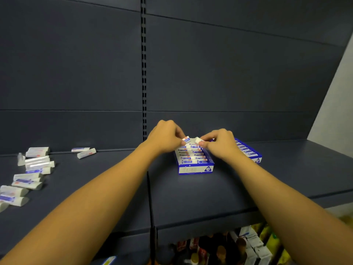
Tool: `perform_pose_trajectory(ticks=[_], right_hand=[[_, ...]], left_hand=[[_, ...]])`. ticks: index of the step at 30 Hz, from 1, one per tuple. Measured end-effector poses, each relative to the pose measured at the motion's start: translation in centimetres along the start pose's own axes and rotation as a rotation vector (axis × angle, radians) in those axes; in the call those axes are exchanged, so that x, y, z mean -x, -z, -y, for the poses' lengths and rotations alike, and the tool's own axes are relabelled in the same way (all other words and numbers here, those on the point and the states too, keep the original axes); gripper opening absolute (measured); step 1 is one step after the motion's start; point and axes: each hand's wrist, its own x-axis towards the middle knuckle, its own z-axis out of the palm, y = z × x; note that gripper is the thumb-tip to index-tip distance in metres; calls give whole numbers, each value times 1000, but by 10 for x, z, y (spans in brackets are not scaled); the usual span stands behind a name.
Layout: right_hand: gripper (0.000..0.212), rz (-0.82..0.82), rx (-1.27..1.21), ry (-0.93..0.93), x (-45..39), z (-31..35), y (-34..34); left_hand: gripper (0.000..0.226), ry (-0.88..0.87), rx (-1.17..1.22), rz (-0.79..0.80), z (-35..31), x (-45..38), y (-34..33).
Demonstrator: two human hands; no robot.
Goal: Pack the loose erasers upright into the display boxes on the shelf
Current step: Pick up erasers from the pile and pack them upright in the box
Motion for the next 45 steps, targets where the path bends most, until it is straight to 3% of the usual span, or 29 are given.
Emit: perform_pose_trajectory(ticks=[13,18,26,34,45], right_hand=[[18,48,-229,197,-46,-46,-29],[16,90,-331,149,-55,-57,-41],[11,128,-333,160,-55,-56,-47],[12,132,-297,173,-49,-56,-46],[19,194,-204,217,-37,-57,-32]], left_hand=[[16,-22,69,-30,19,-16,-31],[17,-39,26,-9,24,-14,-38],[22,-87,-71,145,16,-5,-52],[13,-38,-106,131,7,1,-60],[17,14,-187,205,4,-2,-61]])
